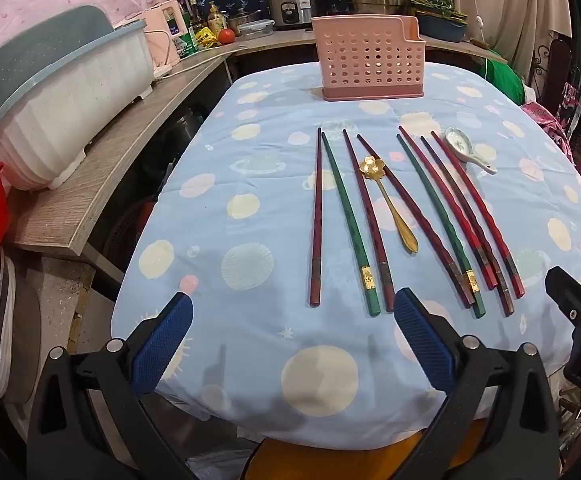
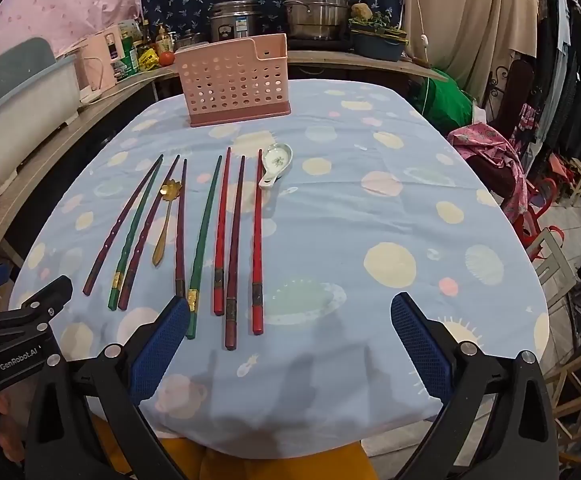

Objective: Organize utensils

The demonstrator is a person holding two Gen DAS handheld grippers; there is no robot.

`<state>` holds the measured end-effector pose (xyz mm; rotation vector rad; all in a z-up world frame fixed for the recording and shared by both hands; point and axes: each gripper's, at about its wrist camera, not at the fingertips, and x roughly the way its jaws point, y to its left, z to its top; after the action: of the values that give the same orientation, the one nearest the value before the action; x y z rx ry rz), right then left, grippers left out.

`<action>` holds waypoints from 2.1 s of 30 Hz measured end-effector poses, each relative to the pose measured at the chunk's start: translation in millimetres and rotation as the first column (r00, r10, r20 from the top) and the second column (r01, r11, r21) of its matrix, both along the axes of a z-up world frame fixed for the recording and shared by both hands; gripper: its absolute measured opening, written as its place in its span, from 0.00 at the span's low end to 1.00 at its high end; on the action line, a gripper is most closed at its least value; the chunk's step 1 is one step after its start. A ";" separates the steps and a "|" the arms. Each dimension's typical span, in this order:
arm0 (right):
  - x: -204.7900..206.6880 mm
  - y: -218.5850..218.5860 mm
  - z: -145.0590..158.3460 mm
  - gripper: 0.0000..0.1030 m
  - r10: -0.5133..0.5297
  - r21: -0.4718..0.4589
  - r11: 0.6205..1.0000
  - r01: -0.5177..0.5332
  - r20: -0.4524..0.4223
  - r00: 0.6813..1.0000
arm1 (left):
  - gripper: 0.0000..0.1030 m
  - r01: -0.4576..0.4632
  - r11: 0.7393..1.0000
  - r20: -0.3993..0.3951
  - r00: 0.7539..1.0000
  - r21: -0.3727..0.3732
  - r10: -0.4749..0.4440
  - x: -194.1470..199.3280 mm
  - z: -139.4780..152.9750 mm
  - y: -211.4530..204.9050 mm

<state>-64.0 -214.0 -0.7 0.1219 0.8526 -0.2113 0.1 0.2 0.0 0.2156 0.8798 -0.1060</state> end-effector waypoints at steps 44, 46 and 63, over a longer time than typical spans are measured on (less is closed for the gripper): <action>4.3 12.4 6.7 0.94 0.004 -0.029 1.000 -0.003 0.026 1.000 | 0.93 -0.004 1.000 0.028 1.000 -0.009 0.004 -4.2 3.7 0.3; 4.0 14.1 6.6 0.94 0.006 -0.031 1.000 -0.005 0.027 1.000 | 0.93 -0.003 1.000 0.032 0.999 -0.010 0.004 -5.1 4.4 0.4; 2.2 18.5 7.4 0.94 0.012 -0.047 0.999 -0.010 0.027 1.000 | 0.93 0.000 1.000 0.032 0.999 -0.015 0.000 -5.1 4.6 0.2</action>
<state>-61.8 -195.5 6.7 0.0761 0.8203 -0.2186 -5.0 0.3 4.6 0.2030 0.8471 -0.1086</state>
